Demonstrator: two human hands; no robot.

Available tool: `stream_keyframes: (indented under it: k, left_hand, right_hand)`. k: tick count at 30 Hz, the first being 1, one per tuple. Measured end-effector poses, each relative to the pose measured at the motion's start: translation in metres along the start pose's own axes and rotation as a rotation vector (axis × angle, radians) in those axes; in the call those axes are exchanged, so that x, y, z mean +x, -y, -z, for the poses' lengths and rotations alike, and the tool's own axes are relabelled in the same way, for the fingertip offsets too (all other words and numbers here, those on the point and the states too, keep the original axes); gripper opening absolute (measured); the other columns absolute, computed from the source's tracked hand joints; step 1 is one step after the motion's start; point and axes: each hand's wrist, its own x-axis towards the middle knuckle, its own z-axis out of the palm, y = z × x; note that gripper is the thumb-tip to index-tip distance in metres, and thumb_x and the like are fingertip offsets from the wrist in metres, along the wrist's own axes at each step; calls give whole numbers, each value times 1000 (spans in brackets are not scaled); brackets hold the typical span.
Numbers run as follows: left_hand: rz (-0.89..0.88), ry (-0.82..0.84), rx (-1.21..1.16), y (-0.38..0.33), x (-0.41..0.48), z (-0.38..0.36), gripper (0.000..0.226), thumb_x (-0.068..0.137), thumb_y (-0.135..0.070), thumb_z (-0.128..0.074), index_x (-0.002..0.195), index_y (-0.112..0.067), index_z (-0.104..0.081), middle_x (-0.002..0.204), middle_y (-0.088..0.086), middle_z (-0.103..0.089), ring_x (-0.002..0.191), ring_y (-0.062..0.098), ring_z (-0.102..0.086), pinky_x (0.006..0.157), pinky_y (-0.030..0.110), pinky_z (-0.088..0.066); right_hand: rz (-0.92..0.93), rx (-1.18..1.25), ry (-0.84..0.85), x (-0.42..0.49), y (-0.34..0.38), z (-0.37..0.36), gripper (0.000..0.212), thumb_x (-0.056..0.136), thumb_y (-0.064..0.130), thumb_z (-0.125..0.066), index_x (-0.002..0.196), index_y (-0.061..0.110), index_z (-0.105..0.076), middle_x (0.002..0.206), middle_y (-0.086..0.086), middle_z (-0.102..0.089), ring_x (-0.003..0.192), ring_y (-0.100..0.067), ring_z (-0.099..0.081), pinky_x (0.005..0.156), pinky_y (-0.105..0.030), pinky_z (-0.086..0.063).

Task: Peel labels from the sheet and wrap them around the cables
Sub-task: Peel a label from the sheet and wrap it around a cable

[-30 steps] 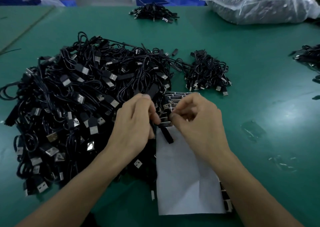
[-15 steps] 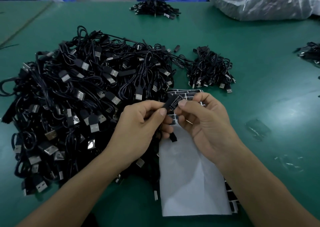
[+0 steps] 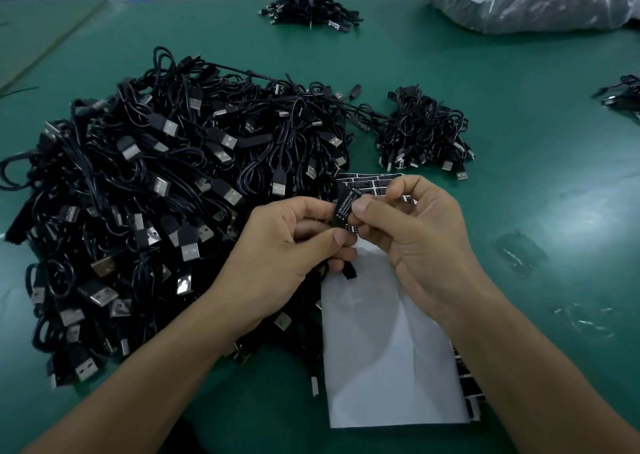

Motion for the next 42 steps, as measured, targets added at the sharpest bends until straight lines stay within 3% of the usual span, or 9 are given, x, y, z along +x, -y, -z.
stream_keyframes:
  k: [4, 9, 32, 42]
  left_hand:
    - [-4, -6, -8, 1, 0, 0, 16, 89, 0, -67, 105, -1, -69, 88, 15, -77, 75, 18, -75, 65, 20, -58]
    - [-20, -8, 27, 1, 0, 0, 15, 88, -2, -68, 103, -1, -69, 85, 12, -78, 74, 17, -75, 65, 21, -59]
    - [-23, -33, 59, 2, 0, -1, 10, 91, -2, -66, 100, 1, -67, 84, 14, -77, 73, 20, -75, 66, 27, -60]
    - [-21, -53, 85, 3, 0, -3, 5, 92, -2, -66, 97, 0, -67, 81, 12, -77, 75, 23, -76, 74, 39, -61]
  right_hand:
    - [42, -88, -5, 0, 1, 1, 34, 81, -8, -74, 83, 14, -48, 73, -4, -72, 71, -22, -64, 70, -28, -56]
    - [101, -189, -19, -1, 4, 1, 36, 80, -9, -74, 79, 15, -47, 70, -2, -72, 66, -15, -66, 67, -24, -56]
    - [191, -295, -34, -4, 0, -4, 39, 79, -6, -76, 76, 18, -45, 69, -2, -74, 58, -10, -65, 61, -21, -53]
    - [233, -358, -87, -4, -2, -6, 39, 77, -7, -75, 74, 17, -45, 70, -2, -74, 60, -12, -67, 64, -27, -56]
